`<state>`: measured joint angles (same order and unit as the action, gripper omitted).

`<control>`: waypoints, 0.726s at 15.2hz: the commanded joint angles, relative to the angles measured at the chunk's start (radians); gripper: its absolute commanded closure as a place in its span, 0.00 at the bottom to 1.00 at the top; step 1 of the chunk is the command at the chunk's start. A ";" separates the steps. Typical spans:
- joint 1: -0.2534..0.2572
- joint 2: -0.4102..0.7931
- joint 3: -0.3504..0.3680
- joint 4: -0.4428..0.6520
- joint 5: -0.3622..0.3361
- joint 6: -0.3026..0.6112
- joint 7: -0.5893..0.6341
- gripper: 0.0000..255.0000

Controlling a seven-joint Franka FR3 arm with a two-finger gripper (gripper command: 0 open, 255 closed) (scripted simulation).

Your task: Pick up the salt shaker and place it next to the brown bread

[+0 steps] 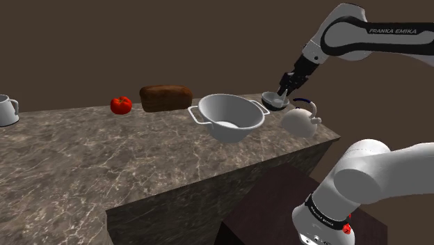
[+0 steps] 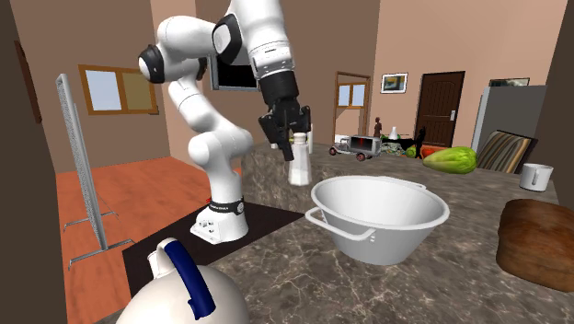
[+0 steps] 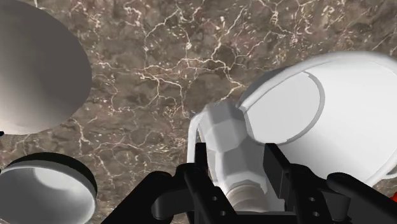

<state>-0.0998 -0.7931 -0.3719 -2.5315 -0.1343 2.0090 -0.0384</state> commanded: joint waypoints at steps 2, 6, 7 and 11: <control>0.046 0.104 0.018 0.052 0.031 0.054 0.035 1.00; 0.101 0.244 0.039 0.140 0.073 0.106 0.074 1.00; 0.114 0.280 0.044 0.165 0.083 0.116 0.083 1.00; 0.158 0.422 0.058 0.276 0.125 0.145 0.110 1.00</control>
<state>0.0470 -0.4031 -0.3213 -2.2813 -0.0191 2.1484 0.0603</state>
